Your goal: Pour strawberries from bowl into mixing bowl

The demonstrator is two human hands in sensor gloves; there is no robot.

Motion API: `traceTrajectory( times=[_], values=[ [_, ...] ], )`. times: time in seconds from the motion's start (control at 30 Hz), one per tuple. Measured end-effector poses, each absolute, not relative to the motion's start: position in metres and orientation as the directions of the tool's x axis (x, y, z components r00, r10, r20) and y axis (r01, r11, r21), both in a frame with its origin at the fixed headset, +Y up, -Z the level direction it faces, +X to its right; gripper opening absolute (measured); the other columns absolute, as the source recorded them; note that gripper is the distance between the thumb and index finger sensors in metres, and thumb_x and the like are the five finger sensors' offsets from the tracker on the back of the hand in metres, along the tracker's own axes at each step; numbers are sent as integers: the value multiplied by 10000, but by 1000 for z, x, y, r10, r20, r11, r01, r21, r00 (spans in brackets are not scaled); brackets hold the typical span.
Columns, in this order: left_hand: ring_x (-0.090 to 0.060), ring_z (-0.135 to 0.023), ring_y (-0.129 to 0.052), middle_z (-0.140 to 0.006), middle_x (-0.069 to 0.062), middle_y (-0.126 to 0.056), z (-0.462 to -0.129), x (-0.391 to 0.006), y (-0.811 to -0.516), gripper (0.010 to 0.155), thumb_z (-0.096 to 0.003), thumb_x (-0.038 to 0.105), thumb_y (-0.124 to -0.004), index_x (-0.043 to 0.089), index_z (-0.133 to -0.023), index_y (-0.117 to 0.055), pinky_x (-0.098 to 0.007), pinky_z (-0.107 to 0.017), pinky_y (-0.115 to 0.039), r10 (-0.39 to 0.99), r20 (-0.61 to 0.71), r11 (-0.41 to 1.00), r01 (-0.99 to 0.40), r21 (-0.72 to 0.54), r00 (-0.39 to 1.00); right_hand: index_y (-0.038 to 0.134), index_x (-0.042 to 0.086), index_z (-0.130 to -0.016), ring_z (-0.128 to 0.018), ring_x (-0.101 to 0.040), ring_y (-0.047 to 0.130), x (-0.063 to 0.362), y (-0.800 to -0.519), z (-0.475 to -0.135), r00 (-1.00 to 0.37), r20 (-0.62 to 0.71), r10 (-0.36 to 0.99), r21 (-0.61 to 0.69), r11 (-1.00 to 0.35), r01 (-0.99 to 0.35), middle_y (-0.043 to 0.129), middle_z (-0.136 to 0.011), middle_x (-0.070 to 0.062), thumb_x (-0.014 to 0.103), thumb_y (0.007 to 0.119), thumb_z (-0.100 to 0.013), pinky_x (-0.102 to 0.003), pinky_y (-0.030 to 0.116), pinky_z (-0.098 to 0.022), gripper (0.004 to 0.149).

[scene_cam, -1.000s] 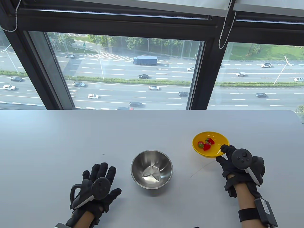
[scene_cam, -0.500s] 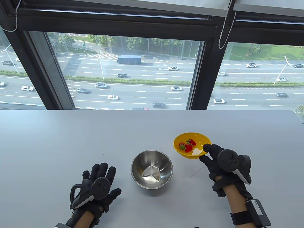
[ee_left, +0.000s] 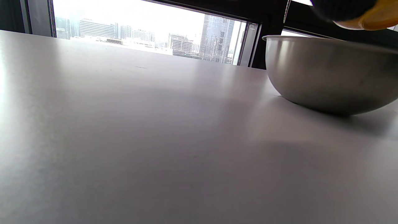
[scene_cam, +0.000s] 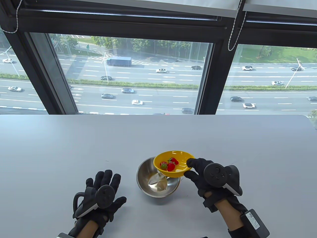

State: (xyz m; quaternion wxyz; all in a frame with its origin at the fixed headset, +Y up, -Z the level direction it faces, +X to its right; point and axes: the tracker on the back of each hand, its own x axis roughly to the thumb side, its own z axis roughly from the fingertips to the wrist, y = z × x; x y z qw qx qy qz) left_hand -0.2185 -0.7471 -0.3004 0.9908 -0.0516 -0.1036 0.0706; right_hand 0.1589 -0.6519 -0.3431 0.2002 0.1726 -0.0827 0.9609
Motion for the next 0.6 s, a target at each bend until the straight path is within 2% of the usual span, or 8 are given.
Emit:
traceTrajectory(
  times=[0.27, 0.6],
  values=[
    [-435, -1112, -170, -1192, -68, -94, -300, -219, -747, 892, -402, 694, -631, 306, -1107, -245, -726, -702, -140, 149, 198, 985, -128, -115, 969, 741, 314, -871, -675, -370, 961, 138, -665, -341, -823, 388, 414, 2, -894, -448, 890, -775, -179, 537, 763, -374, -574, 735, -579, 545],
    [-436, -1116, -140, -1193, -69, -93, -300, -218, -747, 892, -402, 694, -630, 307, -1107, -246, -726, -702, -140, 146, 199, 985, -124, -118, 969, 769, 285, -850, -586, -357, 1005, 132, -676, -344, -790, 363, 494, 75, -861, -504, 943, -690, -181, 536, 715, -384, -561, 775, -524, 532]
  ],
)
